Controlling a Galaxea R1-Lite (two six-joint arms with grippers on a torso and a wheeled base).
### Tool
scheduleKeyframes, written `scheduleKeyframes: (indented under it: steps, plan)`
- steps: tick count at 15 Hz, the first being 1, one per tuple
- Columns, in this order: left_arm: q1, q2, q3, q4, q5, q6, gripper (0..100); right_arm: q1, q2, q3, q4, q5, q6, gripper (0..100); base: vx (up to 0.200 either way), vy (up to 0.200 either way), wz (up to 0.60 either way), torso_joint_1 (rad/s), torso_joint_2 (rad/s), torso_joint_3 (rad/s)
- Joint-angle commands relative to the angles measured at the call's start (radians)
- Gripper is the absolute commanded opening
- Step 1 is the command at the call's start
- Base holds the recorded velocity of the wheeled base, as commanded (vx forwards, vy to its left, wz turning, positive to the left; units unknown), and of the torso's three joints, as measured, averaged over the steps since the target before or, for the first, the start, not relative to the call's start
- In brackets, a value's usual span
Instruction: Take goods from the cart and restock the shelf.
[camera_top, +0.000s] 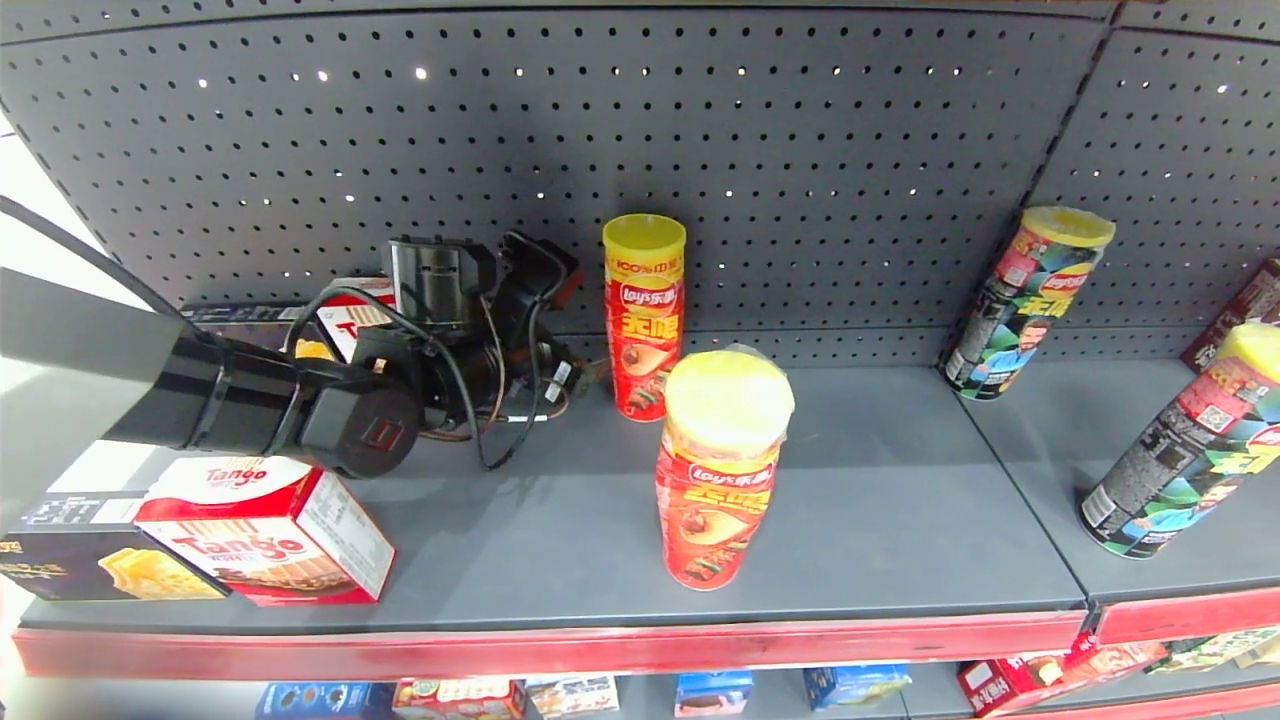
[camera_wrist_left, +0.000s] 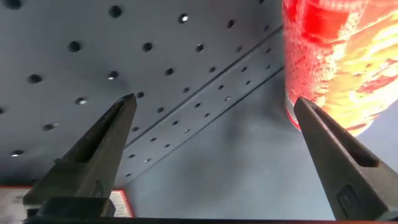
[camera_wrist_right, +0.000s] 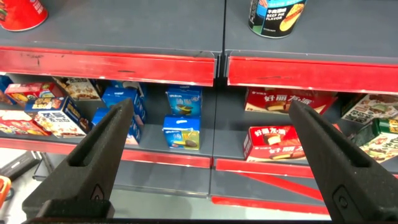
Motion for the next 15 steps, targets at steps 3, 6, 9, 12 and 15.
scheduleKeyframes:
  steps: [3,6,9,12,15]
  plan:
    - [-0.020,0.019,-0.004,0.001,0.000,-0.015,100,0.000,0.002,0.000,0.000,0.000,0.000,100,0.000,0.000,0.00,0.000,0.00,0.000]
    - [-0.030,0.021,-0.008,0.002,0.000,-0.020,100,0.000,0.002,0.000,0.001,0.000,0.000,100,0.000,0.000,0.00,0.000,0.00,0.000]
    - [-0.036,0.027,-0.019,0.007,0.001,-0.020,100,0.000,0.002,0.000,0.000,0.000,0.000,100,0.000,0.000,0.00,0.000,0.00,0.000]
    - [-0.042,0.032,-0.024,0.007,0.000,-0.020,100,0.000,0.002,0.000,0.000,0.000,0.000,100,0.000,0.000,0.00,0.000,0.00,0.000]
    - [-0.043,0.033,-0.033,0.007,0.000,-0.020,100,0.000,0.002,0.000,0.001,0.000,0.000,100,0.000,0.000,0.00,0.000,0.00,0.000]
